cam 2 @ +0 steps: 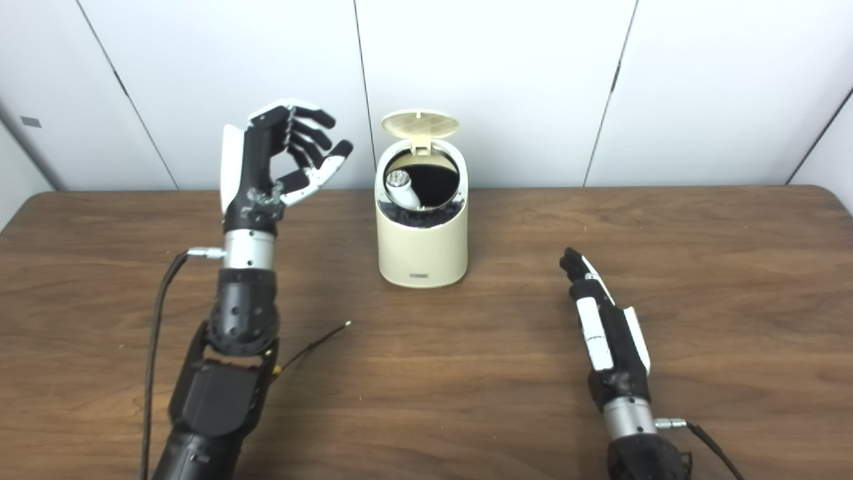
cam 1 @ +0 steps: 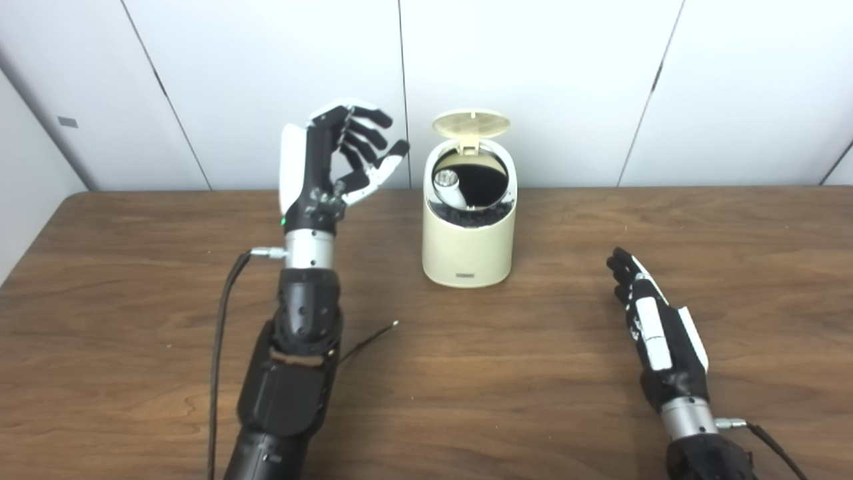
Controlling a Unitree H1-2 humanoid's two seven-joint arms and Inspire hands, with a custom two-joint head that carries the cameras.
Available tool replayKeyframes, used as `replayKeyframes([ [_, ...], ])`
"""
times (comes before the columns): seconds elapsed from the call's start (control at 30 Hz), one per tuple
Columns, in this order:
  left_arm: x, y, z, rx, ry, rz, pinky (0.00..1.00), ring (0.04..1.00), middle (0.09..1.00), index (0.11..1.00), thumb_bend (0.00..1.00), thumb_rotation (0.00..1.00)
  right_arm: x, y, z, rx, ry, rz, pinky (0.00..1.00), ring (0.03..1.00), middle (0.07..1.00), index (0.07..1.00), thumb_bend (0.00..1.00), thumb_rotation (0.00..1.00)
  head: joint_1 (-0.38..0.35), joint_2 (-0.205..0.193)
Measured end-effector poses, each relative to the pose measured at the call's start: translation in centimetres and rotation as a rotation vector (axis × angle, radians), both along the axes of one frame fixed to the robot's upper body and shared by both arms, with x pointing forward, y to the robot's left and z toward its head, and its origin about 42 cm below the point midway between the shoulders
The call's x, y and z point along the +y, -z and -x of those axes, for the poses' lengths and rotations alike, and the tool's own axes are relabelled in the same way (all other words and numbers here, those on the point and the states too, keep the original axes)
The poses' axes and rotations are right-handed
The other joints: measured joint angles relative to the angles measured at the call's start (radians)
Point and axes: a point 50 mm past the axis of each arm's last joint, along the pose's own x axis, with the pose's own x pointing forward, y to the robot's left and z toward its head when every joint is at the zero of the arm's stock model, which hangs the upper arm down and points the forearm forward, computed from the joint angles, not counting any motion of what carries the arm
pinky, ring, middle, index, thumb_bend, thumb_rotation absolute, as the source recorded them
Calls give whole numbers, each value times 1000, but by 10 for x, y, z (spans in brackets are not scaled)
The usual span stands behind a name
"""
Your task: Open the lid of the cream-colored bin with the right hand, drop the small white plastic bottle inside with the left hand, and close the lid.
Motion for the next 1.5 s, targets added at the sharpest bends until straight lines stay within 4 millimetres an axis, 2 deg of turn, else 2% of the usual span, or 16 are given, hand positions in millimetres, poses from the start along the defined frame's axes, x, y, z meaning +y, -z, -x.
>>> replayKeyframes([
  [0.13,16,13,13,74,-20,41,346,436,468,508,517,0,-2,-2,-2,-3,-3,0,928,942,914,891,641,904,-6,2],
  [0.17,19,17,15,96,-30,44,385,473,521,500,507,49,-1,-4,-3,-5,-4,-1,926,942,913,891,659,901,-8,2],
  [0.23,25,26,23,147,-43,57,473,546,595,498,494,80,0,-12,-8,-19,-7,-2,930,945,913,891,685,894,-8,2],
  [0.27,27,32,26,173,-42,65,512,579,627,596,480,281,1,-17,-12,-29,-9,-3,930,946,912,889,691,893,-9,0],
  [0.3,28,37,29,199,-31,74,562,621,666,655,471,428,1,-23,-15,-41,-11,-2,933,949,913,889,690,895,-9,0],
  [0.37,30,51,37,252,-2,70,673,706,744,735,455,642,2,-37,-24,-78,-21,9,936,957,922,897,675,924,-12,0],
  [0.47,34,67,49,316,56,40,778,819,842,836,489,850,-2,-54,-35,-111,-32,55,927,946,912,886,689,936,-11,-2],
  [0.57,43,72,58,344,86,19,863,898,915,913,530,943,-3,-68,-42,-140,-37,100,940,945,908,883,668,949,-14,-2],
  [0.67,44,72,61,352,97,33,922,933,949,945,574,983,0,-80,-52,-158,-57,139,953,947,912,890,650,969,-20,0],
  [0.73,42,73,65,359,105,43,934,943,960,957,569,995,4,-90,-57,-177,-77,170,967,956,922,896,645,973,-20,0],
  [0.87,40,83,73,389,108,55,947,960,960,957,560,1000,13,-121,-71,-197,-102,250,972,970,939,906,641,972,-34,-3],
  [1.0,43,93,82,416,90,62,983,984,971,964,562,1000,27,-155,-88,-274,-132,371,891,933,924,896,645,985,-41,-2],
  [1.07,44,97,85,427,83,67,994,988,976,966,573,1000,34,-167,-96,-295,-137,429,827,901,918,891,612,993,-43,-2],
  [1.27,46,111,91,457,87,116,1000,1000,990,982,644,1000,49,-185,-114,-307,-161,583,808,888,915,889,581,994,-48,-2],
  [1.5,41,116,91,444,91,166,1000,999,998,982,621,1000,63,-207,-138,-315,-174,651,841,902,918,899,587,992,-57,-2],
])
